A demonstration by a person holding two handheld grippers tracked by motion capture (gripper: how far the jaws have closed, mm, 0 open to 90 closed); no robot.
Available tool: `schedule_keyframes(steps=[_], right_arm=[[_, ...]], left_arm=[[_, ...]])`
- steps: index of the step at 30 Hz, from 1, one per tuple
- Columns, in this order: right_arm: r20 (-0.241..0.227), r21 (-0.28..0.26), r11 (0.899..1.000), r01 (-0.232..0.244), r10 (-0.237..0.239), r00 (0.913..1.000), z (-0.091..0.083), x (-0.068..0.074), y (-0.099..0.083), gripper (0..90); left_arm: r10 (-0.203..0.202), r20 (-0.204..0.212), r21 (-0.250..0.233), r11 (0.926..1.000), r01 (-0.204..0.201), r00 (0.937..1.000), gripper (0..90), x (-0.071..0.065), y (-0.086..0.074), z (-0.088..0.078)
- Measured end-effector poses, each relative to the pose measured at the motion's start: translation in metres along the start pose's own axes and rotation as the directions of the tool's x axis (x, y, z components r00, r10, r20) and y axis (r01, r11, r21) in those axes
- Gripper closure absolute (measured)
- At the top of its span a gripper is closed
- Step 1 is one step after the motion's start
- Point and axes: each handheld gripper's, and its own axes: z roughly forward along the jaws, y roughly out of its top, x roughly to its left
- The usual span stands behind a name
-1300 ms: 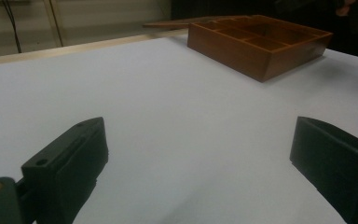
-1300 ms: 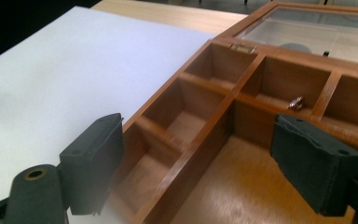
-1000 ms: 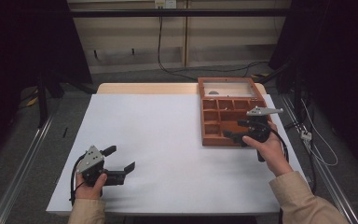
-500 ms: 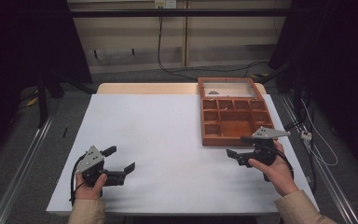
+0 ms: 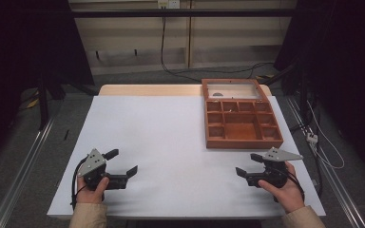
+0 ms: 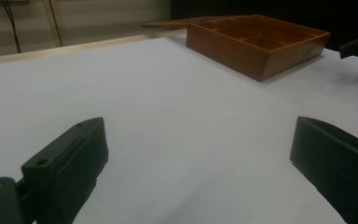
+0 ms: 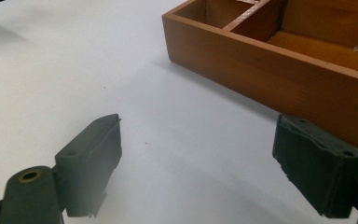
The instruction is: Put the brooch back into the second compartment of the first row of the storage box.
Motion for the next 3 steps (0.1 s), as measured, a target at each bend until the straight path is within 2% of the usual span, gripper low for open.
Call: schedule_keyframes(steps=[3], right_arm=[[-0.003, 0.000, 1.000, -0.002, 0.002, 1.0000, 0.0019, -0.0004, -0.0020, 15.1]], left_arm=[[0.001, -0.001, 0.010, 1.0000, -0.001, 1.0000, 3.9, -0.0006, -0.0002, 0.0013]])
